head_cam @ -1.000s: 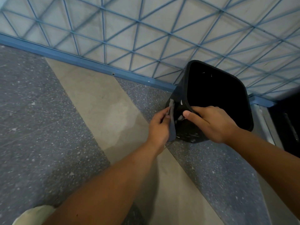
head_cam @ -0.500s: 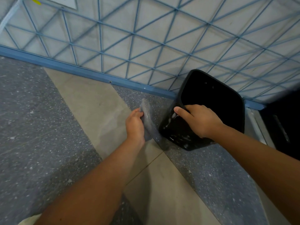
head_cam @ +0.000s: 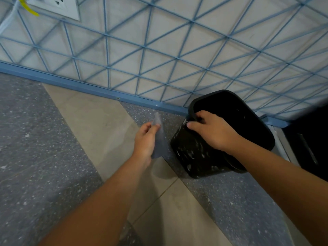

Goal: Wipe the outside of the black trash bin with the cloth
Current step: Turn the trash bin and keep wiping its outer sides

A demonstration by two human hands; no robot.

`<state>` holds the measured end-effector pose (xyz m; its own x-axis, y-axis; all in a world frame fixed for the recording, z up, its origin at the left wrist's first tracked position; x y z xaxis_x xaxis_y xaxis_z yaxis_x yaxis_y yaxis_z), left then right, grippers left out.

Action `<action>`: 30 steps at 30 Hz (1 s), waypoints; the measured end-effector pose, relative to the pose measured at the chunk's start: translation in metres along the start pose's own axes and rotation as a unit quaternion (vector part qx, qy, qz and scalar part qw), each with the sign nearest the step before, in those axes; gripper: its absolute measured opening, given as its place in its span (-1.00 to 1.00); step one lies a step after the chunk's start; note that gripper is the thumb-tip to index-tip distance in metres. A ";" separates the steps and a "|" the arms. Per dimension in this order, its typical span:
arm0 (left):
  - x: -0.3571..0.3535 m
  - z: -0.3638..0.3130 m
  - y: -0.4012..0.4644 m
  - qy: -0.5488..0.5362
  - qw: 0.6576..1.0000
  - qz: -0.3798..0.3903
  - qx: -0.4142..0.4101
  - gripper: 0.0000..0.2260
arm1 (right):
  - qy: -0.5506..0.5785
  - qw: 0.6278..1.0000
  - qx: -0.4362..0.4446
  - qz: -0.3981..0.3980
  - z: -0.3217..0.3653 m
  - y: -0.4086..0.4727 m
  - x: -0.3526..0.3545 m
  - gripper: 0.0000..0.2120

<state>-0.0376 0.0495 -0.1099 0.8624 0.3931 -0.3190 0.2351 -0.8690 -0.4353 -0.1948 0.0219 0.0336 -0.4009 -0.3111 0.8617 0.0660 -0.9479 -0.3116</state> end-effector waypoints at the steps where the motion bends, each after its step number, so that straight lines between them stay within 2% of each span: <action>1: -0.004 0.001 0.003 0.022 1.000 0.002 -0.006 -0.94 | -0.015 1.000 0.008 0.007 -0.004 -0.003 -0.003 -0.60; 3: -0.014 0.006 0.009 0.065 0.998 0.009 -0.014 -0.96 | -0.008 1.000 0.027 -0.003 -0.010 -0.012 -0.011 -0.72; 6: -0.028 0.014 0.014 0.085 0.996 0.011 -0.012 -0.96 | -0.008 0.997 0.069 -0.033 -0.019 -0.024 -0.012 -0.77; 11: -0.055 0.030 -0.002 0.047 0.998 0.023 -0.044 -0.88 | -0.093 0.987 0.129 0.018 -0.038 -0.033 0.002 -0.69; 14: -0.070 0.033 -0.016 0.006 0.998 0.030 -0.050 -0.79 | -0.093 0.984 0.151 0.023 -0.041 -0.028 0.003 -0.71; 19: -0.082 0.022 -0.033 -0.027 0.996 0.030 -0.078 -0.77 | -0.087 0.983 0.164 0.014 -0.037 -0.024 0.004 -0.57; 24: -0.077 0.030 -0.044 0.019 0.988 0.021 -0.155 -0.65 | -0.075 0.981 0.180 0.017 -0.039 -0.022 0.005 -0.61; 26: -0.075 0.033 -0.038 0.035 0.990 0.016 -0.137 -0.54 | -0.073 0.980 0.184 0.018 -0.039 -0.022 0.005 -0.63; 27: -0.075 0.031 -0.038 0.031 0.991 0.010 -0.128 -0.54 | -0.074 0.980 0.186 0.017 -0.039 -0.022 0.005 -0.63; 30: -0.081 0.021 -0.053 0.037 0.984 -0.012 -0.172 -0.72 | -0.074 0.979 0.192 0.013 -0.039 -0.020 0.004 -0.62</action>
<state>-0.1297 0.0699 -0.0785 0.8821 0.4029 -0.2442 0.3827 -0.9151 -0.1273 -0.2331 0.0422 0.0280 -0.2587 -0.3155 0.9130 0.4242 -0.8862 -0.1861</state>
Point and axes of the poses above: each hand's wrist, its own y-axis towards the middle knuckle, its own x-axis out of the back of the hand, z = x × y, the point moved 4 cm from there along y, towards the middle knuckle, and after that the axes turned 3 degrees about -x, right-handed, at the moved point
